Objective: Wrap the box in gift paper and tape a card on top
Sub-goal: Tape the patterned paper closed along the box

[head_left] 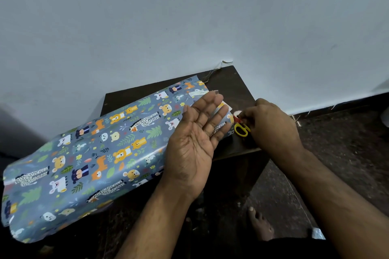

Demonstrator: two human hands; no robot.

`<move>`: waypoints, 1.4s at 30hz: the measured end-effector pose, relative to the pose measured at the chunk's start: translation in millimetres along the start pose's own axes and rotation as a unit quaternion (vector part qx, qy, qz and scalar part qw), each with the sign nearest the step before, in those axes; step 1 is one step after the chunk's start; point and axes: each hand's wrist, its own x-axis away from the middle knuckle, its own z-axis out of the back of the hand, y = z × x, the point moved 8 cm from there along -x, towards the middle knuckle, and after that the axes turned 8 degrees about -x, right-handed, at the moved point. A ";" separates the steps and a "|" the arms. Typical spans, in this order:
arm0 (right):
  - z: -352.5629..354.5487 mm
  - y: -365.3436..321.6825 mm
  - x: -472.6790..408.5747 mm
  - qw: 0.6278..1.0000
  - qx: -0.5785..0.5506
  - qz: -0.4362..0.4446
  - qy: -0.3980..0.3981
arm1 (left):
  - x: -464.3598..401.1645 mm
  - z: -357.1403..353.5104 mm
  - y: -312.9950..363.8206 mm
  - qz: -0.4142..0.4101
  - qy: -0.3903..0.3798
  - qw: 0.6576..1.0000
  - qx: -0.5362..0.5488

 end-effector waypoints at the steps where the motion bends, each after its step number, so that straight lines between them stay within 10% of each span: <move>1: -2.5 -0.4 -0.6 1.000 0.000 0.000 -0.002 | 0.5 0.4 0.8 -0.006 0.002 1.000 -0.006; 9: 46.4 -53.6 14.9 0.929 -0.304 0.144 0.151 | 3.8 1.5 10.3 -0.076 0.023 0.995 -0.064; 27: 20.4 -97.2 15.9 0.793 -0.597 0.112 -0.047 | 23.0 17.8 55.9 -0.176 0.061 0.954 -0.237; 42: -19.7 -179.1 15.7 0.755 -0.638 0.093 -0.117 | 47.0 77.3 112.5 -0.258 0.178 0.870 -0.380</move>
